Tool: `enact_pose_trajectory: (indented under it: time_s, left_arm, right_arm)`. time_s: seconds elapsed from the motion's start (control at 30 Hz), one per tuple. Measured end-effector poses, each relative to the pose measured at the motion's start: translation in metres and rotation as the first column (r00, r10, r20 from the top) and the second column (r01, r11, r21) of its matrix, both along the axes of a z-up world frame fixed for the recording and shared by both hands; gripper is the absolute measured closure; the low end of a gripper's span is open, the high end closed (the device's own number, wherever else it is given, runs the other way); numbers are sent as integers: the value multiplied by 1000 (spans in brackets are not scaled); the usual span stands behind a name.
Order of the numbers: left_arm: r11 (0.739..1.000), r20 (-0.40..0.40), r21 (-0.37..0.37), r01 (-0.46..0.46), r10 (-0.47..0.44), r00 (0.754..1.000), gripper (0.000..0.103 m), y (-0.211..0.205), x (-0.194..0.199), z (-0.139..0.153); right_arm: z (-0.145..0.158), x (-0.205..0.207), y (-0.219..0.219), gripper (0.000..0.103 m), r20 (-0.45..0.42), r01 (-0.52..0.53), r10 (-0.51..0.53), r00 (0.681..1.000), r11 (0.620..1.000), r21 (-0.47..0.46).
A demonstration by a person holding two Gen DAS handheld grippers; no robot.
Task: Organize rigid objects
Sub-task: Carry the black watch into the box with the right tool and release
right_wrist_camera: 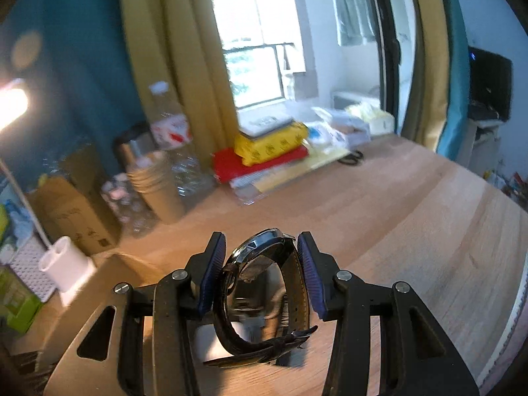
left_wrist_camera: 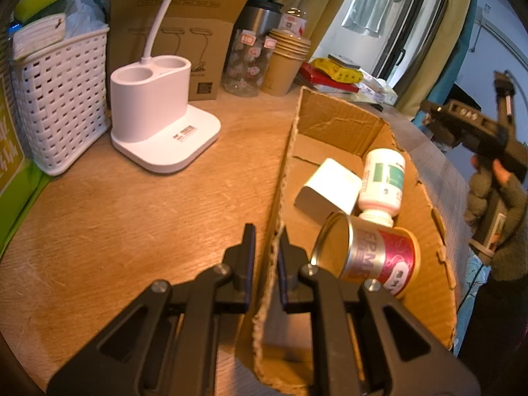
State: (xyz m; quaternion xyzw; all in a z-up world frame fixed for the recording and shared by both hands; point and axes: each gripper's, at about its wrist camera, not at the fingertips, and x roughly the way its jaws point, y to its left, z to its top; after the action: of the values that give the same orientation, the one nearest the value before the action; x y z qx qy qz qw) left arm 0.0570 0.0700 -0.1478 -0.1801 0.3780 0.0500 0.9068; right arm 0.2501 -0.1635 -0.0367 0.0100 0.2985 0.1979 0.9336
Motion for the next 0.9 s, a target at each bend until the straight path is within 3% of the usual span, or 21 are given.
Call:
enact_pose_trajectory:
  time_s: [0.37,0.67,0.73,0.9]
  left_arm:
    - [1000,0,0,0,0,1000,90,0,0,0]
    - [1000,0,1,0,0,1000,90,0,0,0]
    - [1000,0,1,0,0,1000,90,0,0,0]
    - [1000,-1,1,4,-4,1000,89,0,0,1]
  right_arm:
    - [37,-55,47,55,102,-138,136,985,990,16]
    - [37,-74,89,55,109,-220,219,970,976,-5]
    - [36,-77,97,69,110,-245,244,963,970,-7]
    - [34,-82,112,78,115,-272,273,955,962,-28]
